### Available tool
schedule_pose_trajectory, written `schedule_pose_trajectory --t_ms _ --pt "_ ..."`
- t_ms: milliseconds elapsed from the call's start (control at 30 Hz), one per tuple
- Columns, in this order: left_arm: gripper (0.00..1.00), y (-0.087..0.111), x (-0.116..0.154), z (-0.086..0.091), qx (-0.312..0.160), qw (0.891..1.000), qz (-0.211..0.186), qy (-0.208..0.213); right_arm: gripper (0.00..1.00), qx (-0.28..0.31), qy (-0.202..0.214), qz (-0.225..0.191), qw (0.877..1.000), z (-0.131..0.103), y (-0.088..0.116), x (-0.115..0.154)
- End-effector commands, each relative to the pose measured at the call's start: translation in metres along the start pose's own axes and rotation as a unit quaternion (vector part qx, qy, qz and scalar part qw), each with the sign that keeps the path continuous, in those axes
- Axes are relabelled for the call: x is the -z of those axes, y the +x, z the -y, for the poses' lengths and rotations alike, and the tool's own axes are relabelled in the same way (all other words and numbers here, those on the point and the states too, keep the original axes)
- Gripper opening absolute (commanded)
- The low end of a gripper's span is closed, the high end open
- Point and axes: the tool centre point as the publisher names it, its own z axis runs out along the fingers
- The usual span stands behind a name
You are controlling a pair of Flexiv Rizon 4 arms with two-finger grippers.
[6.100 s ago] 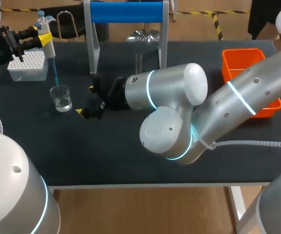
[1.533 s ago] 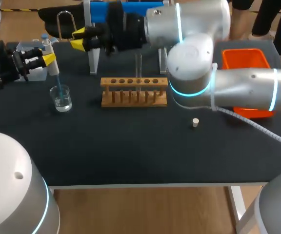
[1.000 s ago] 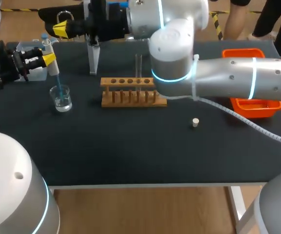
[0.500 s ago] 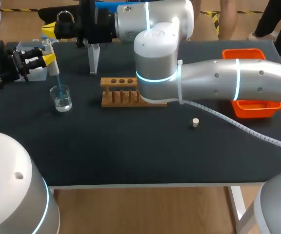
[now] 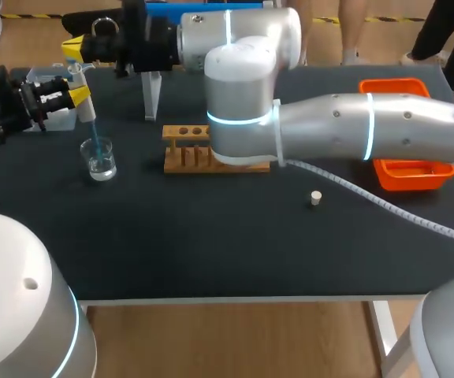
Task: Invert the test tube, pick up the pipette, mount the tip to pipette, aspirate from beaker and dispense into the tube, eject the tip, return the pipette, and cap with the stopper.
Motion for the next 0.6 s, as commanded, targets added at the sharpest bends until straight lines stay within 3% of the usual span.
schedule_pose_trajectory --t_ms 33,600 --pt "0.0 -0.0002 0.001 -0.0005 -0.001 1.0 -0.001 0.002 0.0 -0.001 -0.002 0.004 1.0 0.0034 -0.0044 -0.0097" --pt "0.0 -0.0002 0.001 -0.0005 -0.001 1.0 -0.001 0.002 0.0 -0.011 0.003 0.011 1.0 0.0121 -0.0119 -0.016"
